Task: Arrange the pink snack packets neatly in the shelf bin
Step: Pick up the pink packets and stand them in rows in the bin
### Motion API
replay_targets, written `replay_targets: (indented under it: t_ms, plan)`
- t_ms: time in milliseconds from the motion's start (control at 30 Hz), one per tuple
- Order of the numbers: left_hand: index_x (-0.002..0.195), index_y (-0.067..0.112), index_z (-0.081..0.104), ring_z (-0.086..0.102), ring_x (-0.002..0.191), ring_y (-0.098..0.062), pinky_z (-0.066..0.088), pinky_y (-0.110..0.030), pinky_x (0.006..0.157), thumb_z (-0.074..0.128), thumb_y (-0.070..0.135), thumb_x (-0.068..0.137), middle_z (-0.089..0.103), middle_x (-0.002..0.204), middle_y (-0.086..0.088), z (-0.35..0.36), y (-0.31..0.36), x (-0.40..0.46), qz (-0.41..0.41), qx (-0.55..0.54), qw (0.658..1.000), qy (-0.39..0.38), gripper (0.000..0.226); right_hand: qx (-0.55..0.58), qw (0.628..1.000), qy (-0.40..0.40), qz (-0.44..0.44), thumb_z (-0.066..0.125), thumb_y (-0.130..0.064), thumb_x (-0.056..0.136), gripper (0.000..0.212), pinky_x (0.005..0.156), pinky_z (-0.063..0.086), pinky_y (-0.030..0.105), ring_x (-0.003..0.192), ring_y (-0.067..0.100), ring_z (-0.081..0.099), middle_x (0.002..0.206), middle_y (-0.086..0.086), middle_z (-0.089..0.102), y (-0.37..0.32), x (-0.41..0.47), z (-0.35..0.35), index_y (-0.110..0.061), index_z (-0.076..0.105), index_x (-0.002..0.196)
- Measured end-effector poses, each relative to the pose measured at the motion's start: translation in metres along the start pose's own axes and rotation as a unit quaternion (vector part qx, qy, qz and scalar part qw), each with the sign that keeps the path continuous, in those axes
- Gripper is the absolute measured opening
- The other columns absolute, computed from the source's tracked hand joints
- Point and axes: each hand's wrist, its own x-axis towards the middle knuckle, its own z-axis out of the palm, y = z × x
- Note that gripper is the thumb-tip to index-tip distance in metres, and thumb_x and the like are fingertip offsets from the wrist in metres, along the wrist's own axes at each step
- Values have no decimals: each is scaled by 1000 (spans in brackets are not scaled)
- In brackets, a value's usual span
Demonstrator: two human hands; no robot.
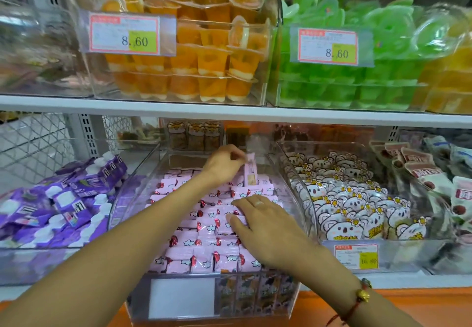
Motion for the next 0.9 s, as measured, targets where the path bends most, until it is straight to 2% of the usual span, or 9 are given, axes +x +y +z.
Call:
replay_targets:
  t_ms: [133, 233, 333, 433, 500, 600, 733, 800, 900]
  plan:
    - [111, 4, 60, 61, 101, -27, 52, -31, 79, 50, 23, 97, 63, 117, -13, -12, 15, -12, -68, -223, 968, 89, 26, 28, 999, 28, 10, 30, -44, 100, 45, 98, 33, 29, 126, 18, 38, 135, 2, 47, -3, -3, -5, -20, 42, 136]
    - [118, -1, 54, 64, 88, -17, 56, -17, 63, 54, 21, 96, 65, 114, -16, -25, 19, -27, -147, -435, 881, 116, 31, 68, 985, 159, 9, 38, -34, 99, 30, 83, 43, 32, 111, 19, 49, 123, 0, 52, -3, -2, -18, -20, 50, 123]
    - [120, -2, 53, 65, 81, -17, 57, -20, 54, 52, 11, 96, 65, 107, -19, -38, 22, -44, -212, -552, 802, 80, 28, 90, 954, 287, -8, 55, -23, 92, 31, 72, 37, 21, 102, 12, 46, 117, 0, 52, 0, 3, -34, -17, 49, 122]
    - [108, -1, 58, 66, 73, -22, 57, -26, 50, 51, 9, 95, 67, 80, -16, -46, 25, -61, -276, -589, 759, 6, 18, 124, 950, 286, -13, 70, -22, 83, 44, 71, 40, 21, 96, 6, 47, 112, -7, 51, 5, 5, -42, -22, 47, 121]
    - [93, 0, 58, 68, 59, -22, 57, -27, 48, 51, 10, 95, 67, 65, -15, -47, 25, -71, -293, -572, 766, -34, 13, 187, 938, 292, -14, 72, -12, 81, 36, 64, 44, 18, 79, -1, 54, 96, -12, 62, 8, 4, -44, -23, 55, 111]
    - [92, 1, 57, 69, 58, -19, 55, -24, 45, 46, 7, 97, 68, 79, -17, -49, 24, -79, -280, -506, 814, -51, 14, 287, 911, 294, 2, 74, -9, 79, 26, 58, 44, 7, 64, -6, 59, 79, -16, 68, 14, 5, -50, -20, 68, 101]
    - [94, -3, 58, 64, 43, -14, 51, -19, 39, 45, -1, 96, 69, 66, -15, -46, 27, -80, -287, -468, 833, -64, 13, 369, 914, 161, -54, 81, -17, 70, 62, 72, 53, 15, 92, -1, 62, 114, -17, 62, 14, 2, -53, -30, 55, 125]
    - [101, -3, 59, 65, 46, -14, 53, -19, 42, 46, -2, 96, 69, 63, -13, -42, 28, -81, -283, -445, 845, -83, 14, 350, 921, 145, -91, 79, -22, 74, 47, 75, 52, 15, 94, 1, 63, 109, -16, 65, 10, 0, -45, -31, 61, 116]
    - [118, 1, 55, 69, 62, -16, 59, -25, 55, 49, 12, 97, 69, 87, -11, -40, 24, -82, -255, -384, 885, -69, 24, 383, 903, 192, -32, 74, -29, 79, 7, 57, 48, 15, 70, 7, 67, 83, -8, 73, 9, 1, -42, -28, 71, 86]
